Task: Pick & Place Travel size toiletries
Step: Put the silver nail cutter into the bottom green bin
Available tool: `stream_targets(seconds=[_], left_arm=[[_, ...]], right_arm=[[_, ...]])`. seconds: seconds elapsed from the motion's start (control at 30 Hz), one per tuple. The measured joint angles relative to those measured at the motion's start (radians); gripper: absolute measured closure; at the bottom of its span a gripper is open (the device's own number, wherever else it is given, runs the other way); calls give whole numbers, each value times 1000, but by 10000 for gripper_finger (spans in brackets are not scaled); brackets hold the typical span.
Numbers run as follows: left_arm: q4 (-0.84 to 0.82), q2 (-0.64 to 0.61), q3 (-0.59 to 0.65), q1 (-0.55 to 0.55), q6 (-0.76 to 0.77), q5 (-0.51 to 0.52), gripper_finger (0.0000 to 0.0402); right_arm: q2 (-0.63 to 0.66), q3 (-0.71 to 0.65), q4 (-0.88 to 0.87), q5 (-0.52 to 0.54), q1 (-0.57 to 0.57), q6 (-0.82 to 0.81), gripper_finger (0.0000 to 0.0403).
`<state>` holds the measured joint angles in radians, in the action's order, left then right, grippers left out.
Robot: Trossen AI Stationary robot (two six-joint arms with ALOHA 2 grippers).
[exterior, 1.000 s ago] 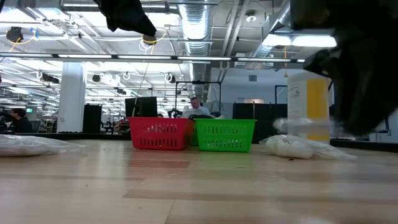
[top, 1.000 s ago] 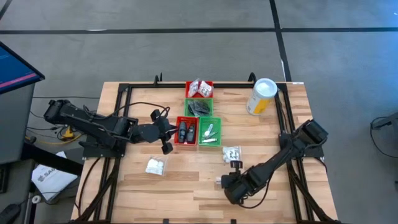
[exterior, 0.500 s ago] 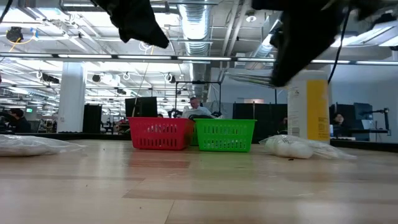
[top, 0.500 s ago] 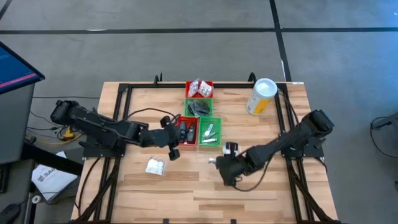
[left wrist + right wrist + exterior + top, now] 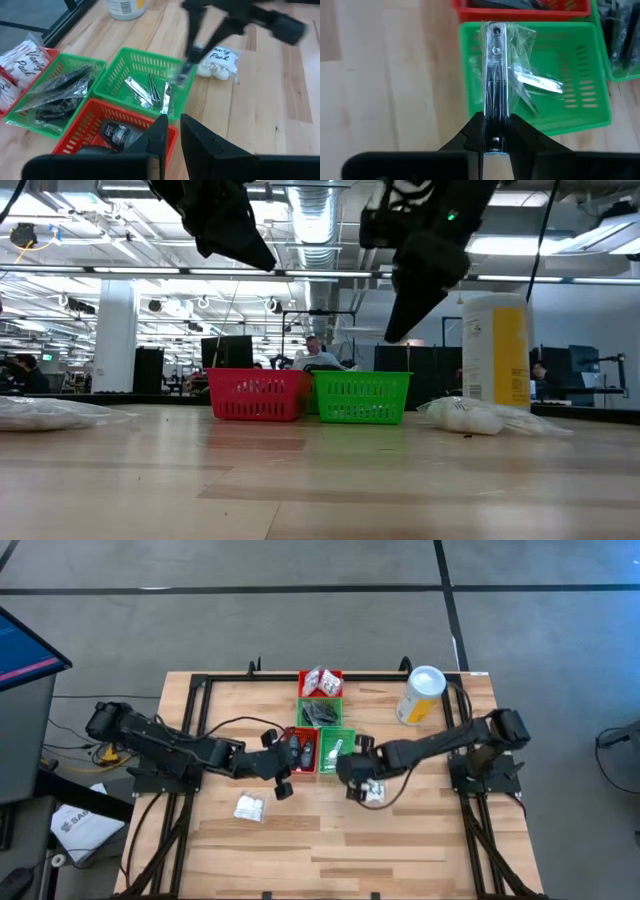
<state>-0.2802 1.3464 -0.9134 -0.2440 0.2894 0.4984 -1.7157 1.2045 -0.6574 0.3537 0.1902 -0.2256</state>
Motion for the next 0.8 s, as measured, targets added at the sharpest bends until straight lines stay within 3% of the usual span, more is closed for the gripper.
stream_targets(seconds=[0.47,0.8], left_arm=[[7,0,0,0,-2,1,358],[14,0,0,0,-21,1,358]], right_arm=[[-23,-1,68,-65,-171,79,326],[-26,0,113,-66,-193,132,326]])
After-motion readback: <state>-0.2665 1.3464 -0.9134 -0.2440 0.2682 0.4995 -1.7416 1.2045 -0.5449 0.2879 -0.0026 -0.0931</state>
